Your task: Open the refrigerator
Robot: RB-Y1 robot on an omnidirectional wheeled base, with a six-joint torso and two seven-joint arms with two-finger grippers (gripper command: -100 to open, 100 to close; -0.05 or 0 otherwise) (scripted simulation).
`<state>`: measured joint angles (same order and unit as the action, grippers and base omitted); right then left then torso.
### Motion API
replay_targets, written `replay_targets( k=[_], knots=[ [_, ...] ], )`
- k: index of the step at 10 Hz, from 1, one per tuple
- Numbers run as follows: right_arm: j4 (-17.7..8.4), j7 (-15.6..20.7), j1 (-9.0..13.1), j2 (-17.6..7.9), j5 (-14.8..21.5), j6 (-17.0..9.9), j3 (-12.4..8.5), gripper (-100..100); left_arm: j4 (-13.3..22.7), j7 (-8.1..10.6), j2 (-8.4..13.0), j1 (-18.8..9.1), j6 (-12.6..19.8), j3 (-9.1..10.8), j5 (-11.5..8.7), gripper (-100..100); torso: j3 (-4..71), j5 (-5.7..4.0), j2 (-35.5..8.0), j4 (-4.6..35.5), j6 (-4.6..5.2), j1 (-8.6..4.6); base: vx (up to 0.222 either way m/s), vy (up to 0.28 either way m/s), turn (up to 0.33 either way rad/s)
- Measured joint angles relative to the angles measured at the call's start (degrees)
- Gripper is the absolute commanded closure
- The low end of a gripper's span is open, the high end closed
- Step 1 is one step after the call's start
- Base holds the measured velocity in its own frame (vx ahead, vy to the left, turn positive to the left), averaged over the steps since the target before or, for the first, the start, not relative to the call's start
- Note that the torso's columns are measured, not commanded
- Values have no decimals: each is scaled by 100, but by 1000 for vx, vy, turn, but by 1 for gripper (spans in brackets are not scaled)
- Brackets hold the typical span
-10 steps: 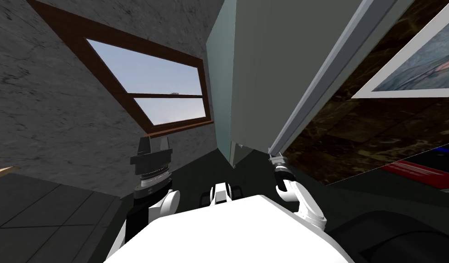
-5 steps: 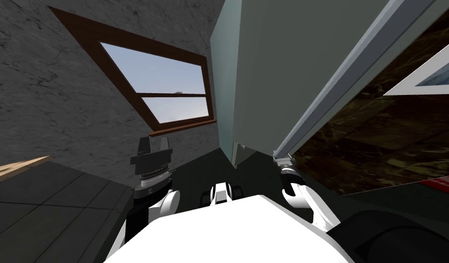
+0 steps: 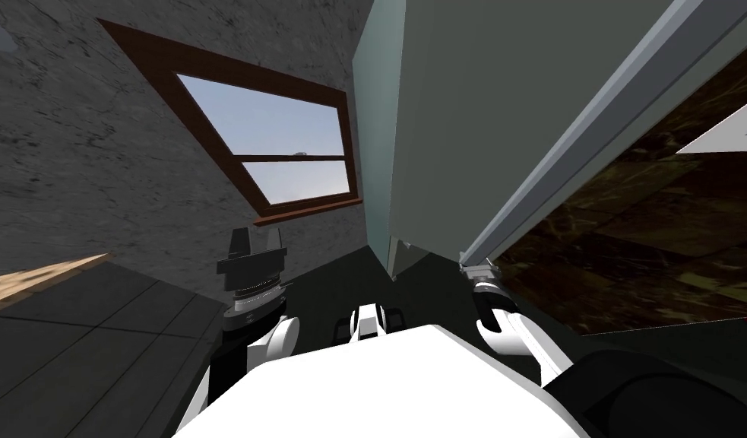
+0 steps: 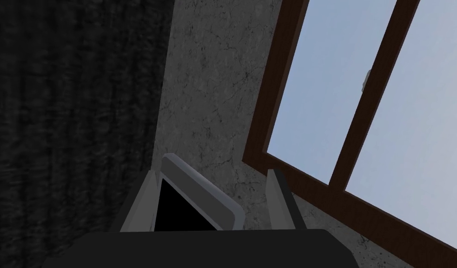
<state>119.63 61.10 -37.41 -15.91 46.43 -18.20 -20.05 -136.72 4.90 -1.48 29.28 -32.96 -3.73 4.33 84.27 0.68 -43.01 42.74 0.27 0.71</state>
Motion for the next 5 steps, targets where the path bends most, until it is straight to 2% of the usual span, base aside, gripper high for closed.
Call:
replay_targets(
  k=[5],
  knots=[
    [-94,15,-36,32,-10,-3,81,0,0,0,0,0,0,0,0,0,23,-44,51,-30,-19,-51,3,2,9]
  ],
)
